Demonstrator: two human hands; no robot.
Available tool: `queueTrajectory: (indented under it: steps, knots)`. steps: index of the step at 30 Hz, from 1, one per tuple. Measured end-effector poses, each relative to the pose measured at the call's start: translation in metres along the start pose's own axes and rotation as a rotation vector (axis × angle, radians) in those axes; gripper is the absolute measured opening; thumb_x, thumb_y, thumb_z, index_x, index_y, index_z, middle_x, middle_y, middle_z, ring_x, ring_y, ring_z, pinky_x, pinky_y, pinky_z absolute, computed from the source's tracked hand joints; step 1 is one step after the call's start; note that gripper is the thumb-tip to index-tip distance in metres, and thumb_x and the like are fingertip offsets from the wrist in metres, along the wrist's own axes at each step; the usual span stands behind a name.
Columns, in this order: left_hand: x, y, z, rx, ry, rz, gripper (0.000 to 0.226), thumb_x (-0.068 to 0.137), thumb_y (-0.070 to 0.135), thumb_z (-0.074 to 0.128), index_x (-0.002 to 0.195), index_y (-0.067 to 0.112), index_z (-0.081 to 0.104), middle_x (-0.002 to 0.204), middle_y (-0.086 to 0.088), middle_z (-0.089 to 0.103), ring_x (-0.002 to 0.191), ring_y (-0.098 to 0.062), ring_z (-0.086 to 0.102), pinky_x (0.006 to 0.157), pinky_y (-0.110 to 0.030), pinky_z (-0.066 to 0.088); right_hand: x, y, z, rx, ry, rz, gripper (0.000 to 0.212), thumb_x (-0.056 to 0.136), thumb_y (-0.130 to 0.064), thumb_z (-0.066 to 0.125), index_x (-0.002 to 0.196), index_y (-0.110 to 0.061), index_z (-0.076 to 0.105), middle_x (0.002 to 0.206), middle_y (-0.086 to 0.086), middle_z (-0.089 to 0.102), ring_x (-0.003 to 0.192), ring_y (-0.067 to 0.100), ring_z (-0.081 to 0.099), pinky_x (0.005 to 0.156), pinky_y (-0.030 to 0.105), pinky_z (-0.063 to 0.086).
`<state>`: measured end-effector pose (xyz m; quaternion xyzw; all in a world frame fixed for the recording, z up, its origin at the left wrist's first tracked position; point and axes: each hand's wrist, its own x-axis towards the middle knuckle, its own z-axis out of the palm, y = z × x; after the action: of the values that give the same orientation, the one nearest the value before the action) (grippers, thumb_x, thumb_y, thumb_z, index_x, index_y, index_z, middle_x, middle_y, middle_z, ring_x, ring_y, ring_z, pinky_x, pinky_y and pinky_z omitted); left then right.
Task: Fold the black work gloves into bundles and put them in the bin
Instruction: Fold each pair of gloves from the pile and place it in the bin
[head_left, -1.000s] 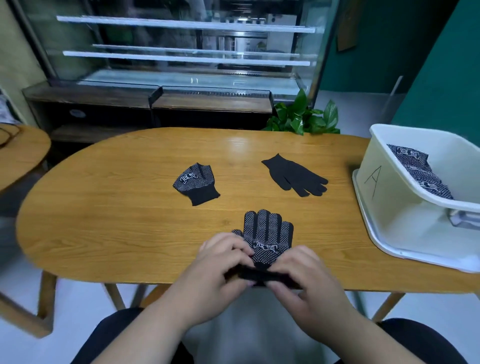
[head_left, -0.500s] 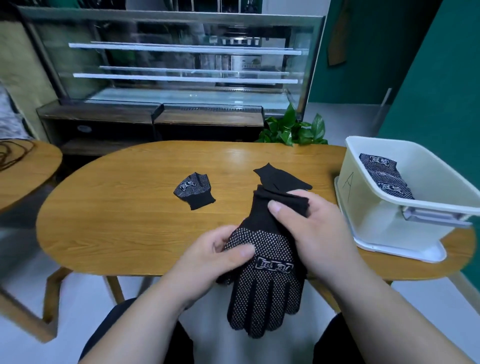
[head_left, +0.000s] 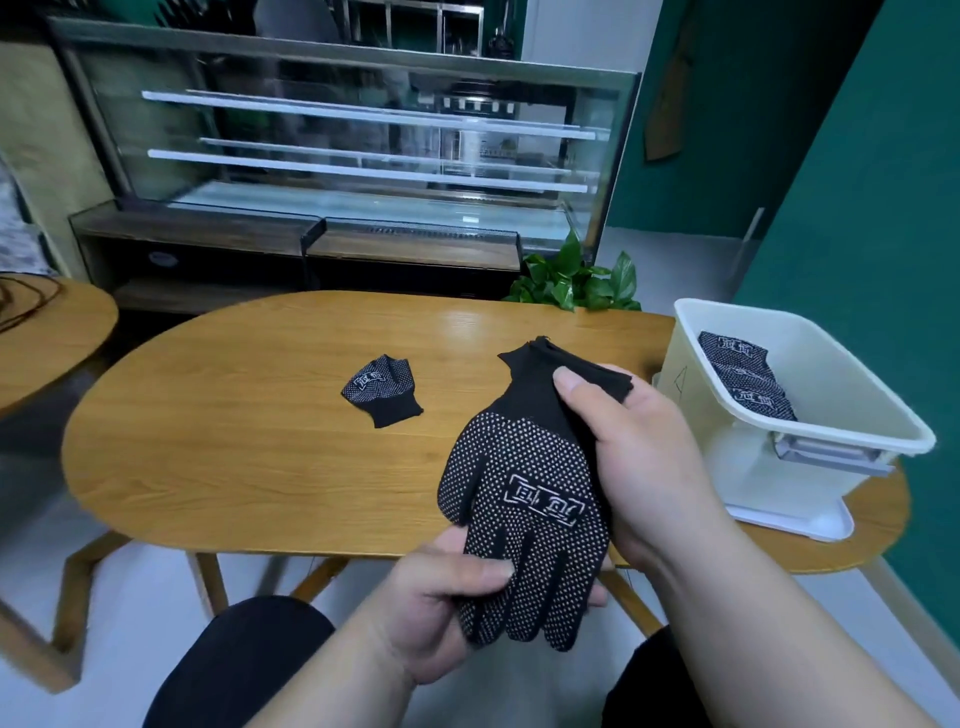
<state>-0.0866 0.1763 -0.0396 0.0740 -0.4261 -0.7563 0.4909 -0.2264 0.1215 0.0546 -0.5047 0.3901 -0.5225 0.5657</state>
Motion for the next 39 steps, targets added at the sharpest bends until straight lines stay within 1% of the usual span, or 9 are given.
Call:
queueTrajectory:
  steps: [3, 6, 9, 13, 21, 28, 33, 36, 39]
  knots:
    - [0.001, 0.003, -0.001, -0.154, -0.139, -0.027, 0.047, 0.093, 0.013, 0.048, 0.133, -0.012, 0.047, 0.128, -0.027, 0.059, 0.120, -0.039, 0.057, 0.108, -0.052, 0.039, -0.002, 0.004, 0.000, -0.086, -0.015, -0.039, 0.010, 0.096, -0.018, 0.064, 0.095, -0.013, 0.072, 0.086, 0.007, 0.076, 0.075, 0.020, 0.070, 0.065, 0.030, 0.051]
    - [0.001, 0.004, -0.001, -0.047, -0.042, -0.194, 0.041, 0.089, 0.016, 0.057, 0.121, -0.010, 0.059, 0.114, -0.024, 0.065, 0.106, -0.036, 0.063, 0.104, -0.053, 0.043, -0.005, 0.009, 0.001, -0.167, -0.027, -0.070, 0.009, 0.096, -0.016, 0.063, 0.095, -0.012, 0.072, 0.085, 0.003, 0.077, 0.073, 0.014, 0.071, 0.059, 0.022, 0.051]
    - [0.002, 0.000, -0.003, 0.020, 0.193, -0.303, 0.018, 0.076, 0.010, 0.062, 0.090, -0.001, 0.066, 0.082, -0.010, 0.064, 0.067, -0.021, 0.060, 0.069, -0.035, 0.053, -0.003, 0.015, 0.001, -0.253, -0.009, -0.093, 0.012, 0.096, -0.020, 0.063, 0.097, -0.012, 0.073, 0.087, -0.002, 0.078, 0.077, 0.010, 0.072, 0.064, 0.020, 0.052]
    - [0.002, -0.002, 0.000, 0.161, 0.360, -0.347, 0.016, 0.085, 0.022, 0.057, 0.077, 0.008, 0.060, 0.062, 0.000, 0.050, 0.042, -0.008, 0.031, 0.040, -0.019, 0.026, 0.002, 0.029, -0.002, -0.205, 0.072, -0.035, 0.023, 0.098, -0.030, 0.062, 0.096, -0.010, 0.072, 0.081, -0.004, 0.076, 0.069, 0.009, 0.069, 0.059, 0.020, 0.048]
    - [-0.004, -0.003, 0.009, 0.146, 0.212, -0.476, 0.013, 0.094, 0.032, 0.055, 0.094, 0.019, 0.059, 0.061, 0.003, 0.029, 0.042, -0.005, 0.025, 0.041, -0.012, 0.023, 0.022, 0.031, -0.021, -0.023, 0.398, -0.040, 0.025, 0.093, -0.031, 0.067, 0.081, -0.010, 0.072, 0.082, 0.009, 0.075, 0.075, 0.022, 0.066, 0.073, 0.040, 0.050]
    - [0.002, -0.001, 0.018, 0.251, 0.249, -0.401, 0.016, 0.094, 0.031, 0.053, 0.092, 0.016, 0.058, 0.061, -0.002, 0.037, 0.042, -0.010, 0.028, 0.042, -0.014, 0.025, 0.016, 0.031, -0.014, -0.255, 0.226, -0.050, 0.025, 0.097, -0.035, 0.062, 0.087, -0.015, 0.073, 0.082, 0.009, 0.075, 0.073, 0.016, 0.066, 0.071, 0.036, 0.051]
    - [0.002, -0.003, 0.018, 0.267, 0.293, -0.369, 0.017, 0.092, 0.030, 0.054, 0.093, 0.014, 0.060, 0.059, -0.001, 0.036, 0.041, -0.010, 0.028, 0.043, -0.015, 0.024, 0.025, 0.025, -0.021, -0.102, 0.257, -0.016, 0.020, 0.096, -0.029, 0.066, 0.090, -0.011, 0.073, 0.086, 0.007, 0.077, 0.078, 0.019, 0.069, 0.077, 0.038, 0.052]
    - [0.005, 0.002, 0.015, 0.395, 0.361, -0.301, 0.024, 0.091, 0.024, 0.056, 0.103, 0.006, 0.067, 0.072, -0.010, 0.064, 0.051, -0.020, 0.055, 0.048, -0.024, 0.042, 0.023, 0.025, -0.022, -0.174, 0.194, -0.042, 0.021, 0.096, -0.033, 0.064, 0.096, -0.014, 0.074, 0.090, 0.002, 0.078, 0.084, 0.018, 0.071, 0.080, 0.039, 0.055]
    - [0.007, 0.006, 0.013, 0.654, 0.487, -0.248, 0.016, 0.094, 0.021, 0.061, 0.083, 0.017, 0.072, 0.078, 0.003, 0.070, 0.062, -0.008, 0.061, 0.056, -0.019, 0.044, 0.020, 0.017, -0.024, -0.188, 0.125, -0.046, 0.024, 0.095, -0.038, 0.064, 0.096, -0.016, 0.075, 0.094, 0.004, 0.077, 0.093, 0.028, 0.073, 0.091, 0.051, 0.055]
